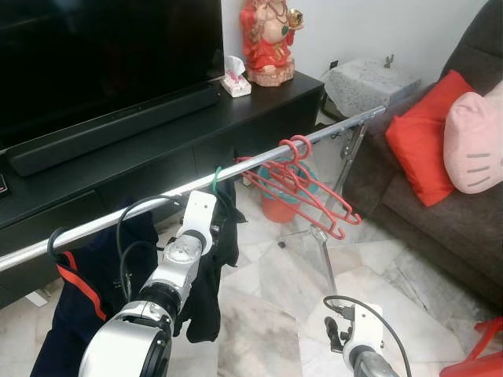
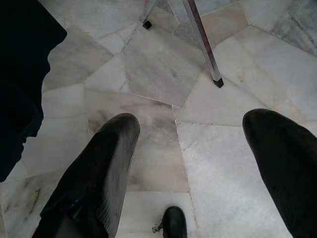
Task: Hang hanger
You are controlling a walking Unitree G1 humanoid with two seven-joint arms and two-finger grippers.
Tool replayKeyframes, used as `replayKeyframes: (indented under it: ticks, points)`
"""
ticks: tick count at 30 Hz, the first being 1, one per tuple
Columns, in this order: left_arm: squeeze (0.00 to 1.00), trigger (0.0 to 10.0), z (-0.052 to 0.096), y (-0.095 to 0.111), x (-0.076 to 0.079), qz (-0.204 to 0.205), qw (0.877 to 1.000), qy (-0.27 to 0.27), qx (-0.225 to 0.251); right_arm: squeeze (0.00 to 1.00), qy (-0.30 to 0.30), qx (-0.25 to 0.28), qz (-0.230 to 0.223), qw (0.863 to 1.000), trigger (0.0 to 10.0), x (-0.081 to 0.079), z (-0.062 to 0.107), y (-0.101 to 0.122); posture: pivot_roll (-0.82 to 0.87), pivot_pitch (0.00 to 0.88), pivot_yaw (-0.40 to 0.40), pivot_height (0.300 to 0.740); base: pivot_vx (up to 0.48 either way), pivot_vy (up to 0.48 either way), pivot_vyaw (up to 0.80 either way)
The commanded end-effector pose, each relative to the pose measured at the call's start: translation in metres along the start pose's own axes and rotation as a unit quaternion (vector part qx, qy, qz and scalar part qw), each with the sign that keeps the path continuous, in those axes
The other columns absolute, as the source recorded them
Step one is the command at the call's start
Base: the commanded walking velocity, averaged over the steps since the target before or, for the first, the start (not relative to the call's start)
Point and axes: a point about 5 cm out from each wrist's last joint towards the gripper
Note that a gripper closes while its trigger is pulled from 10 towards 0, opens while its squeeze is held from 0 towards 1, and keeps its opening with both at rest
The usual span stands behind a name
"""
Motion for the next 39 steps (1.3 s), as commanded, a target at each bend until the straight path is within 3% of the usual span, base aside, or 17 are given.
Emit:
replayKeyframes:
  ticks: [1, 39]
  points:
    - [0.00, 0.0, -0.001, 0.003, 0.001, -0.010, 1.000, -0.006, 0.005, 0.00, 0.000, -0.003, -0.003, 1.000, 10.0, 0.000, 0.000, 0.000, -0.04, 0.000, -0.003, 0.740, 0.000, 0.000, 0.00]
    - [0.00, 0.0, 0.005, -0.007, 0.008, -0.011, 1.000, -0.016, 0.015, 0.00, 0.001, -0.007, 0.005, 1.000, 10.0, 0.003, 0.000, -0.001, -0.04, 0.000, 0.004, 0.740, 0.000, 0.000, 0.00]
Point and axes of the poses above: a point about 5 cm out from each wrist's last joint towards the gripper, its own z axis pointing back from the gripper into the wrist, its own y axis along the axis of the wrist's last joint, x = y × z, and after that the axes turned 11 degrees about -z, right-handed
